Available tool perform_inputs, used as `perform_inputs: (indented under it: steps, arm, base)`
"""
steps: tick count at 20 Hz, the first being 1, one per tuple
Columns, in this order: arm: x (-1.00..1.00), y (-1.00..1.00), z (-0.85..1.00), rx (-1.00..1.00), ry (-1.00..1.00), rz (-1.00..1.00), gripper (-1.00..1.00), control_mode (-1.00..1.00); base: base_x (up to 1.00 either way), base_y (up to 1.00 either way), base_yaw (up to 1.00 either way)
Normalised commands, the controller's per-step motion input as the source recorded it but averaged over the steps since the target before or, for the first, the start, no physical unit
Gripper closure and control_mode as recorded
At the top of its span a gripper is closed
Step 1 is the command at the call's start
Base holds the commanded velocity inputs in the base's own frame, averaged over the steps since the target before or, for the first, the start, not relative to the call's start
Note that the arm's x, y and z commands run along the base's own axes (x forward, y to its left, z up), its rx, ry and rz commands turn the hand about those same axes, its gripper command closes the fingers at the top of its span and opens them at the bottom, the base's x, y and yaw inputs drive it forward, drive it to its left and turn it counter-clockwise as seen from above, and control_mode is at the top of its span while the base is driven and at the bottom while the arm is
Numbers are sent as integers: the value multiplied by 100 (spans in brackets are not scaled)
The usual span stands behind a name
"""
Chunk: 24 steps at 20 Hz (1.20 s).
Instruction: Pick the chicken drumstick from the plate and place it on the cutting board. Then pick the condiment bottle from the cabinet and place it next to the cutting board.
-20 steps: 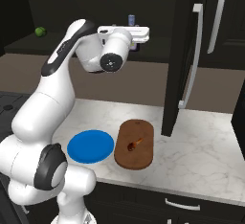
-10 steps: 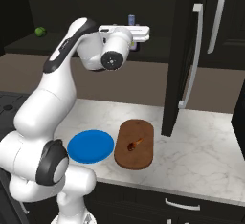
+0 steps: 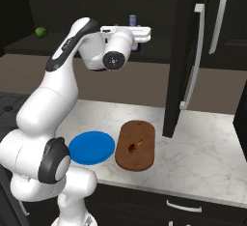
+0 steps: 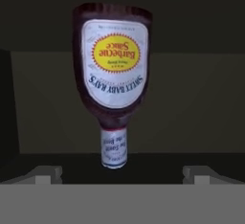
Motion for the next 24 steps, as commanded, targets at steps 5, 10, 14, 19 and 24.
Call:
perform_inputs:
  steps: [5, 10, 14, 19, 24]
  arm:
    - [13, 0, -5, 0, 0, 0, -100, -100]
    - [14, 0, -4, 0, 0, 0, -100, -100]
    - [18, 0, -1, 0, 0, 0, -100, -100]
    - [17, 0, -1, 0, 0, 0, -100, -100]
    - [13, 0, 0, 0, 0, 0, -100, -100]
  base:
    - [0, 0, 0]
    - [0, 0, 0]
    - [0, 0, 0]
    - [0, 0, 0]
    - [0, 0, 0]
